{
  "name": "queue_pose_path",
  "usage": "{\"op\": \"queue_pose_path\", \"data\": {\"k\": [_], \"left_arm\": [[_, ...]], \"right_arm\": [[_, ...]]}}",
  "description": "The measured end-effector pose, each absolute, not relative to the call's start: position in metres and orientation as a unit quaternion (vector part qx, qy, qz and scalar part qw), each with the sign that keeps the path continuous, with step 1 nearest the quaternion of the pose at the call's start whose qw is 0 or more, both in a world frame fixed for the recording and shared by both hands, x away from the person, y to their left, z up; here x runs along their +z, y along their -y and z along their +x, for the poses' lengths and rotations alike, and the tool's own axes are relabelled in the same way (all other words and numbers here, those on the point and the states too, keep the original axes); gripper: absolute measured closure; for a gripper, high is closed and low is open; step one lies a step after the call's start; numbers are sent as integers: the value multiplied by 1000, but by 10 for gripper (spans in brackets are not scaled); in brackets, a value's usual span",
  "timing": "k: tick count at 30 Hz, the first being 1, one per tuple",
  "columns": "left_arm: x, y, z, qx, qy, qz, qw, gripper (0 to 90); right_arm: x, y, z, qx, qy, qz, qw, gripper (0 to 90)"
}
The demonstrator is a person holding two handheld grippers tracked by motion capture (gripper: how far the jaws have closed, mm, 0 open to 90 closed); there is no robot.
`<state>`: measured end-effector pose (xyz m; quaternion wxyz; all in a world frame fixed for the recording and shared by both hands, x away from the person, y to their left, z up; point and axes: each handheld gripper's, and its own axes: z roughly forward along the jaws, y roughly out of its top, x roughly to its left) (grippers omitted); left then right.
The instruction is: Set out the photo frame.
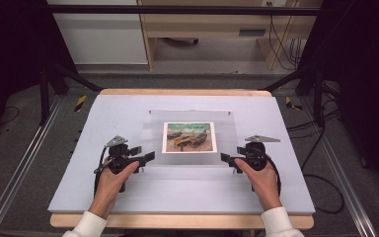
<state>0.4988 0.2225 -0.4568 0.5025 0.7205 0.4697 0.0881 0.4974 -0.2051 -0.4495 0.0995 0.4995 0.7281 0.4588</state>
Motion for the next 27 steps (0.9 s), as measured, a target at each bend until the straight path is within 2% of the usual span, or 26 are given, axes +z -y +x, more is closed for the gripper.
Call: {"op": "queue_pose_path", "data": {"k": [10, 27], "left_arm": [[-455, -225, 489, 103, -467, 719, 505, 315], [-454, -226, 482, 112, -470, 713, 507, 344]], "right_arm": [[-446, 203, 485, 451, -740, 485, 117, 192], [-443, 201, 483, 448, -743, 479, 132, 209]]}}
